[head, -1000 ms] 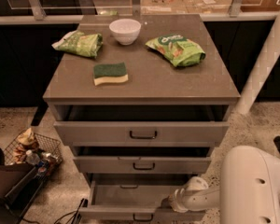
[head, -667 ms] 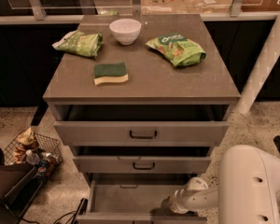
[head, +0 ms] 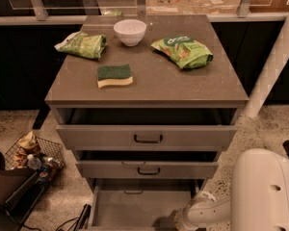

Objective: Open bottom drawer

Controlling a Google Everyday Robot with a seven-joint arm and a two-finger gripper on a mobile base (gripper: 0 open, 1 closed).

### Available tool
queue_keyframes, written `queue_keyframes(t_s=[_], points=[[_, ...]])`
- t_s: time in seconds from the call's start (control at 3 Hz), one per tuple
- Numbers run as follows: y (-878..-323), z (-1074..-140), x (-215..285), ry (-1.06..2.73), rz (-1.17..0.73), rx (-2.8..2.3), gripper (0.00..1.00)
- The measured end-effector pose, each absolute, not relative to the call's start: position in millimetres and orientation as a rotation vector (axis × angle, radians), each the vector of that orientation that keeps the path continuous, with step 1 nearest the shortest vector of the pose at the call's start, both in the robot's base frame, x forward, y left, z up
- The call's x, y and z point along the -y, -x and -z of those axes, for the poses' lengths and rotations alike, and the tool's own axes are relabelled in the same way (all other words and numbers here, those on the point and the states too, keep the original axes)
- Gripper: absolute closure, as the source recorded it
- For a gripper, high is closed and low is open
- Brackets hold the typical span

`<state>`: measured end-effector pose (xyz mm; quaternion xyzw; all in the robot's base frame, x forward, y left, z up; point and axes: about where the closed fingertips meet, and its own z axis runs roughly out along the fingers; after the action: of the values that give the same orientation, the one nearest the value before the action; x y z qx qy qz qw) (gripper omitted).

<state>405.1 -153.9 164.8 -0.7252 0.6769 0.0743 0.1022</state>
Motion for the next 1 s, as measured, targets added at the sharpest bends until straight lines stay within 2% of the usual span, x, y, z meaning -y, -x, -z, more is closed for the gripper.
queue_keyframes(t_s=[1.0], points=[[-404.8, -164.8, 153.8, 2.141, -0.221, -1.999, 1.00]])
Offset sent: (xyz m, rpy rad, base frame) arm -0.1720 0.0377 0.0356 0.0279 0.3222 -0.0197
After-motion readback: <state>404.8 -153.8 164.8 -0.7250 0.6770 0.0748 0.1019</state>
